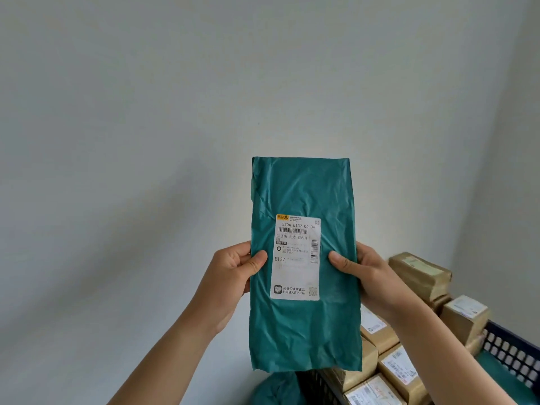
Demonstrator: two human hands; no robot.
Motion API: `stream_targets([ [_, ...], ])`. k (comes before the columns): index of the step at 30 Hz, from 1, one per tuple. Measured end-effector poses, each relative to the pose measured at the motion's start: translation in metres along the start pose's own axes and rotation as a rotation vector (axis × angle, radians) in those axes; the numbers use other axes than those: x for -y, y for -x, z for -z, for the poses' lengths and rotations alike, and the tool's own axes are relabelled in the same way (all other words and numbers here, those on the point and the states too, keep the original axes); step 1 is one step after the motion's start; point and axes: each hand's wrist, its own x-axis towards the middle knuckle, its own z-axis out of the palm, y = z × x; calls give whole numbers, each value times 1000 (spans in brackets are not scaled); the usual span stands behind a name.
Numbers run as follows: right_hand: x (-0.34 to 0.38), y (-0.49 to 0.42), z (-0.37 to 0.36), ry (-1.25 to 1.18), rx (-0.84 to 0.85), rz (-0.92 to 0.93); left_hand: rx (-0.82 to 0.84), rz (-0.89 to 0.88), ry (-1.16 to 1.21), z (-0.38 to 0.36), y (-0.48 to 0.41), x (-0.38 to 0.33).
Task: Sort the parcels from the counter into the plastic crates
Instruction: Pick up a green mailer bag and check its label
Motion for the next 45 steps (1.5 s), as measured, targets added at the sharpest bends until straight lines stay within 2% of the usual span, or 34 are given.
stream_targets([
  [4,-9,15,10,-7,-62,-23,37,43,72,-7,-2,17],
  [7,-13,35,27,-28,-163,-42,174,101,102,-27,-3,29],
  [9,-16,53,44,-59,-255,-63,247,97,31,-53,-4,39],
  [15,-24,126,121,-144,-454,-143,375,68,-89,-161,-8,81],
  [23,-18,228,275,4,-688,-174,507,78,-209,-341,-16,142],
  [28,-9,270,356,49,-751,-187,534,31,-213,-436,-17,167],
  [33,1,270,415,185,-761,-144,490,-97,-296,-491,-41,171],
  [40,4,229,484,378,-879,1,448,-280,-416,-538,-118,185],
  [45,-43,190,546,316,-905,-143,487,-213,-466,-554,-181,254],
])
